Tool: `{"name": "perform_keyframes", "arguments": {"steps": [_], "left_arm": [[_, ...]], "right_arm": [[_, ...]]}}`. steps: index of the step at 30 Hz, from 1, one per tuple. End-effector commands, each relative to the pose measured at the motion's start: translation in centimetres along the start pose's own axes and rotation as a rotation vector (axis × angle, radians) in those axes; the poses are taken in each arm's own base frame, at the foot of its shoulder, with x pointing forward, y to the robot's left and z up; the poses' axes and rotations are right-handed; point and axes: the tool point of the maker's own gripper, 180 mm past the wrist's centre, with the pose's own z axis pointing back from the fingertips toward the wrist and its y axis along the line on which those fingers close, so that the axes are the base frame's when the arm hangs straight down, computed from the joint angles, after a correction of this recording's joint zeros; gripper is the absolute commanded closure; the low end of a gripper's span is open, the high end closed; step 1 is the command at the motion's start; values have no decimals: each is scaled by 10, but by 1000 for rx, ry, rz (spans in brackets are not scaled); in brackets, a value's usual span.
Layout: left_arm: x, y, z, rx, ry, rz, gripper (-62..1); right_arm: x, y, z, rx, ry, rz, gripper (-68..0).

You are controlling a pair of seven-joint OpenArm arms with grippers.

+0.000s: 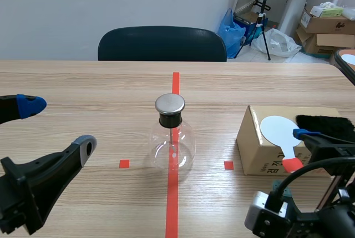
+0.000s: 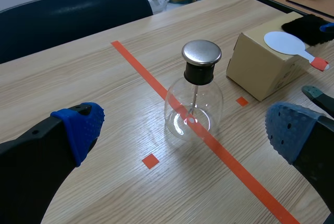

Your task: Do the electroscope experiment

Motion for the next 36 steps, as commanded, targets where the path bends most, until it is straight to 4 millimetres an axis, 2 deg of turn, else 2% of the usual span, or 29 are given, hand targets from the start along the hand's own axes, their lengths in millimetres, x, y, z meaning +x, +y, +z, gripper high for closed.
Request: {"name": "perform_keyframes", "arguments": {"steps": [1,8,23,36], "left_arm": [[9,-4,0,-10,-29,0,-623],[9,-4,0,-11,-29,0,-623],[9,-4,0,-11,-29,0,-623],[9,-4,0,-11,-28,0,-623]], "right_arm": [[-4,-5,-5,-24,1,12,-679],[-9,-6,-9,-55,11,18,-679],[-3,-6,-10,-55,-14,26,-679],[-10,-9,-10,-69,25,30,-679]]}}
